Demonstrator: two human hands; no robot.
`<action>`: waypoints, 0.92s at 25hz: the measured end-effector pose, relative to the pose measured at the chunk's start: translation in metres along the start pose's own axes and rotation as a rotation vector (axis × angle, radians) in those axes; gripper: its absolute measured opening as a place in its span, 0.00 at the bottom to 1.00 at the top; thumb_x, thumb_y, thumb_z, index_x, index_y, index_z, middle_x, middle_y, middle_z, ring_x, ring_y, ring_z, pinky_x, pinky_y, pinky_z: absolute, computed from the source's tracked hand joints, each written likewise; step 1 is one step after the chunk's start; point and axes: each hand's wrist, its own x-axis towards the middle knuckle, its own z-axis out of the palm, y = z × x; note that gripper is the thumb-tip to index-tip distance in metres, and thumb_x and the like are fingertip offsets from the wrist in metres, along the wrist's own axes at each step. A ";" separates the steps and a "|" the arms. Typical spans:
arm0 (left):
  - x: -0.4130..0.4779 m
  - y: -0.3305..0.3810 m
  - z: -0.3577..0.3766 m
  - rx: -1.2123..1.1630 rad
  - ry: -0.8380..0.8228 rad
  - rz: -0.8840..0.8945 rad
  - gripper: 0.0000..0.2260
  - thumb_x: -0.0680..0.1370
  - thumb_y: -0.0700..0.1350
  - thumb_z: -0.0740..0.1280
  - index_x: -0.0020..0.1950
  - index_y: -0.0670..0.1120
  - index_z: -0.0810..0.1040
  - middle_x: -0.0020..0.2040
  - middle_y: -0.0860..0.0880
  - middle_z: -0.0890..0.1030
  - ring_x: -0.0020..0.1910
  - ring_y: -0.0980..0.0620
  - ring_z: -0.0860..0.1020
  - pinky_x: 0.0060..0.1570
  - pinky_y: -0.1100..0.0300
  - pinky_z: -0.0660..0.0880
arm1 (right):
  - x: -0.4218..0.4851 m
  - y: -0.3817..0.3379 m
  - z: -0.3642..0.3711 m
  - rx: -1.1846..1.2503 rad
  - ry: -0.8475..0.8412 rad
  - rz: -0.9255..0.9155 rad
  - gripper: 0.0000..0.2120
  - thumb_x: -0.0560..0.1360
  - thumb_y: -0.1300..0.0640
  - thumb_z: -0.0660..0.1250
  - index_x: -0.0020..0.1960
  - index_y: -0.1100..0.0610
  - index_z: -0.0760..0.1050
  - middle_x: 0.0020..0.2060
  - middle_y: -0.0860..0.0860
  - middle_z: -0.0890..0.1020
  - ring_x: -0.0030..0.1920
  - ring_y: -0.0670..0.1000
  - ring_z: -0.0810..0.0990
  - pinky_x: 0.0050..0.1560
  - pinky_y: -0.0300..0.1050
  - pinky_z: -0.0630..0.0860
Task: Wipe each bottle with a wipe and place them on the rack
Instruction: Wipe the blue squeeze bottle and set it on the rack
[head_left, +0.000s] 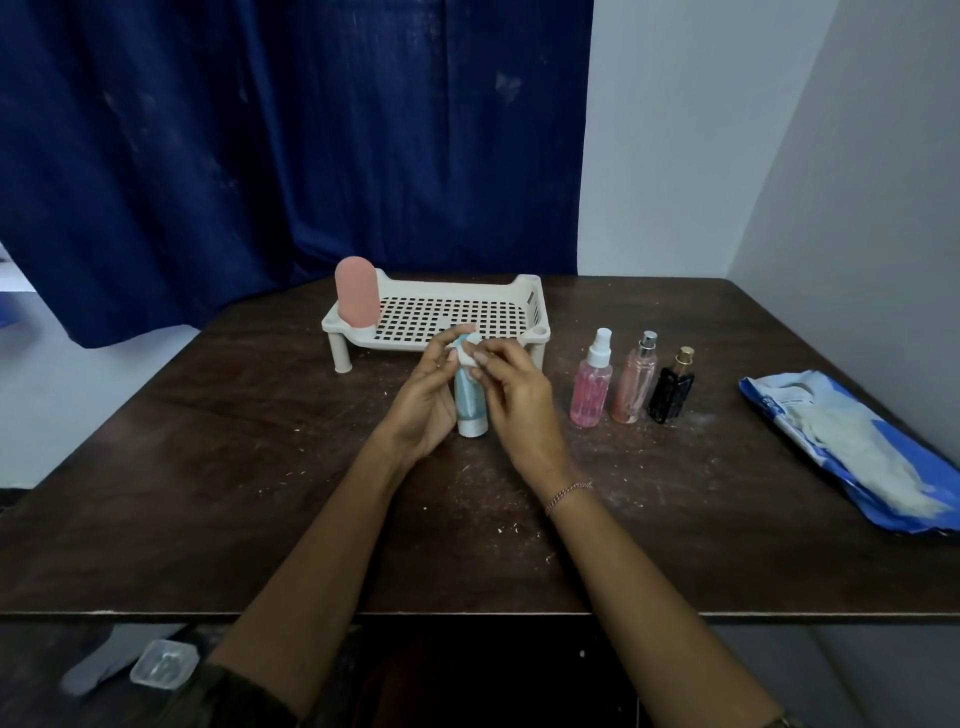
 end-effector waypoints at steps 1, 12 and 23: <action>-0.001 0.002 0.000 -0.012 0.002 0.004 0.13 0.78 0.40 0.58 0.62 0.47 0.70 0.56 0.47 0.77 0.52 0.55 0.78 0.52 0.63 0.77 | -0.001 0.000 0.000 -0.029 -0.022 -0.029 0.11 0.75 0.66 0.65 0.57 0.65 0.77 0.53 0.56 0.78 0.55 0.46 0.74 0.59 0.29 0.68; 0.002 0.003 0.001 0.078 0.080 0.050 0.12 0.81 0.38 0.55 0.62 0.48 0.69 0.49 0.48 0.78 0.46 0.56 0.79 0.49 0.63 0.77 | -0.011 -0.005 -0.001 -0.231 -0.034 -0.177 0.11 0.71 0.69 0.68 0.53 0.67 0.77 0.50 0.58 0.80 0.51 0.54 0.78 0.57 0.40 0.73; 0.005 -0.002 -0.001 0.231 0.145 0.070 0.11 0.82 0.42 0.54 0.63 0.49 0.68 0.52 0.49 0.75 0.45 0.59 0.77 0.43 0.65 0.76 | -0.011 -0.003 0.000 -0.276 -0.128 -0.156 0.12 0.72 0.68 0.67 0.55 0.66 0.77 0.50 0.57 0.80 0.49 0.55 0.78 0.53 0.45 0.75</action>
